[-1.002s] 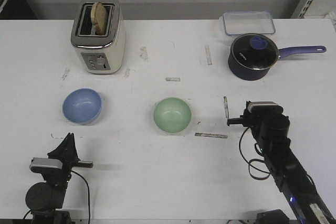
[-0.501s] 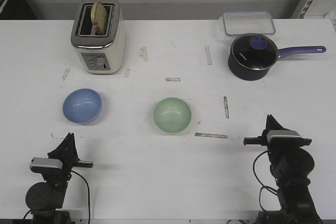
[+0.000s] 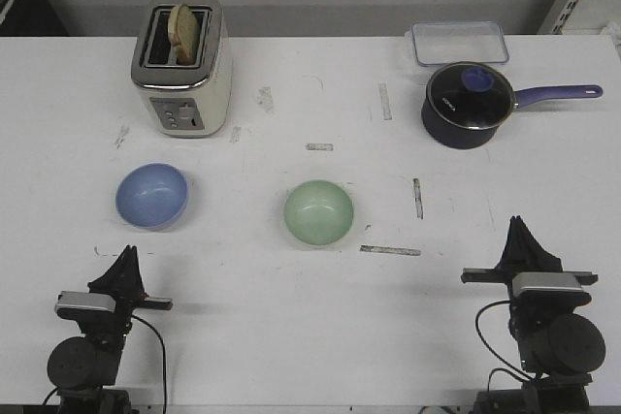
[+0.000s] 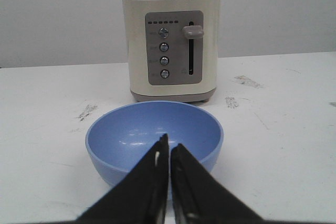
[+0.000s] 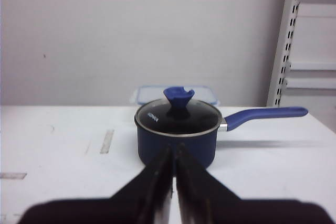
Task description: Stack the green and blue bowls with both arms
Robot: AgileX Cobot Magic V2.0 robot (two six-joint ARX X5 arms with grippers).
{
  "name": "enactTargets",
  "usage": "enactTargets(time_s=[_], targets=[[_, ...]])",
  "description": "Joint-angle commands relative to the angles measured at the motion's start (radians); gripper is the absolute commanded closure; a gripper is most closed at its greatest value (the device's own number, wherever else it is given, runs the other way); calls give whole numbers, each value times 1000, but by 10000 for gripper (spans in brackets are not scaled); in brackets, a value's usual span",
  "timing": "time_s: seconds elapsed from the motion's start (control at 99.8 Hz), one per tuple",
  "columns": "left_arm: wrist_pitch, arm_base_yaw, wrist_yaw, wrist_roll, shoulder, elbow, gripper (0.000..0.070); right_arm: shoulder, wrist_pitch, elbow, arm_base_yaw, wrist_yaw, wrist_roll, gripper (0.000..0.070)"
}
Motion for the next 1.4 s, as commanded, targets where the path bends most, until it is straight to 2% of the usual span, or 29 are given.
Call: enactTargets(time_s=[0.0,0.381,0.451,0.541,0.621,0.852,1.052,1.393], targets=[[12,1,-3,5,-2,-22,698,-8,11,2,1,0,-7,699],[13,1,-3,3,-2,-22,699,-17,11,2,1,-1,-7,699],[16,1,-15,-41,-2,-19,699,-17,11,2,1,0,-7,699],[27,1,-57,-135,-2,5,699,-17,11,2,1,-1,-7,699],[17,1,-96,-159,2,43,699,-17,11,2,1,0,-7,699],[-102,1,-115,-155,64,209,699,-17,11,2,1,-1,-7,699],[-176,1,-115,-116,207,365,699,-17,11,2,1,-1,-7,699],[-511,1,-115,-135,626,731,699,-17,11,2,1,-1,-7,699]])
